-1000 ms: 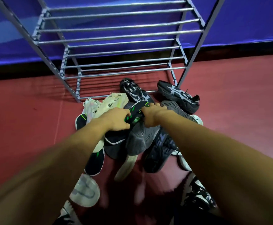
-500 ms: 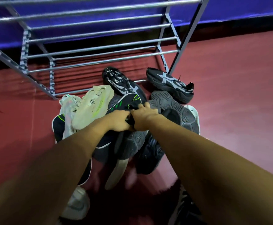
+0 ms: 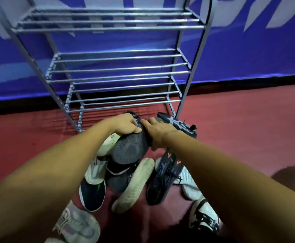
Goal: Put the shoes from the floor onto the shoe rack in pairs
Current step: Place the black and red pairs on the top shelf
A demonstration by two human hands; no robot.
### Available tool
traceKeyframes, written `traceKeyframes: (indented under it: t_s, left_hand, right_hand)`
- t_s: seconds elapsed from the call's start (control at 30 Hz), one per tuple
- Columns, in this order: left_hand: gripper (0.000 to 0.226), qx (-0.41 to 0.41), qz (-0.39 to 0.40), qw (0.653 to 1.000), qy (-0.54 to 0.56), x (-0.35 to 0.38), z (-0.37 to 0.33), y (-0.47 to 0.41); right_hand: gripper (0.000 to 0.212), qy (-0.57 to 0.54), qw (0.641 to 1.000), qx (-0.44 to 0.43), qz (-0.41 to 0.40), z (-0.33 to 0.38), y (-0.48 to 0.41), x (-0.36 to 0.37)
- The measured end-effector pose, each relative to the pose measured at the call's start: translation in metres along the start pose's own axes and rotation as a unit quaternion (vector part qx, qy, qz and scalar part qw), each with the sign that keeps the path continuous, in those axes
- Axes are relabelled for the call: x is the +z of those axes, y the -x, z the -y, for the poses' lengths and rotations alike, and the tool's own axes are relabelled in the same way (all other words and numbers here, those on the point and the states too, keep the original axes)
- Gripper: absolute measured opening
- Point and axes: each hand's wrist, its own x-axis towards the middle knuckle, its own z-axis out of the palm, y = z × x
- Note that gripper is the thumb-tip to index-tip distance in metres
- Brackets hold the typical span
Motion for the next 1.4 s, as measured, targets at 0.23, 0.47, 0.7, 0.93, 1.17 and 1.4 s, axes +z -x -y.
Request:
traceKeyframes:
  t_s: [0.23,0.47,0.7,0.93,1.17,1.4]
  left_hand:
    - [0.031,0.005,-0.121,0.983,0.140,-0.085,-0.017,0.076]
    - [0.022,0.015,-0.183,0.842,0.507,-0.118,-0.011,0.146]
    - [0.052,0.007,-0.192,0.800,0.568,-0.127,0.006,0.154]
    - [0.029,-0.030,-0.227,0.911,0.344,-0.126,0.022,0.151]
    - [0.057,0.036,-0.175,0.932,0.315,-0.124,0.027,0.136]
    - [0.049,0.065,-0.284,0.866,0.406,-0.142,0.032,0.125]
  right_hand:
    - [0.129,0.046,0.985,-0.070,-0.153,0.029,0.020,-0.076]
    - [0.094,-0.105,0.953,-0.154,-0.241,0.051,0.031,-0.136]
    - [0.043,-0.359,0.869,-0.215,-0.265,0.061,0.038,-0.154]
    - [0.034,-0.640,0.721,-0.165,-0.209,0.065,0.033,-0.175]
    - [0.036,-0.746,0.626,-0.111,-0.202,0.076,0.008,-0.188]
    - [0.033,-0.668,0.697,-0.153,-0.211,0.082,-0.006,-0.198]
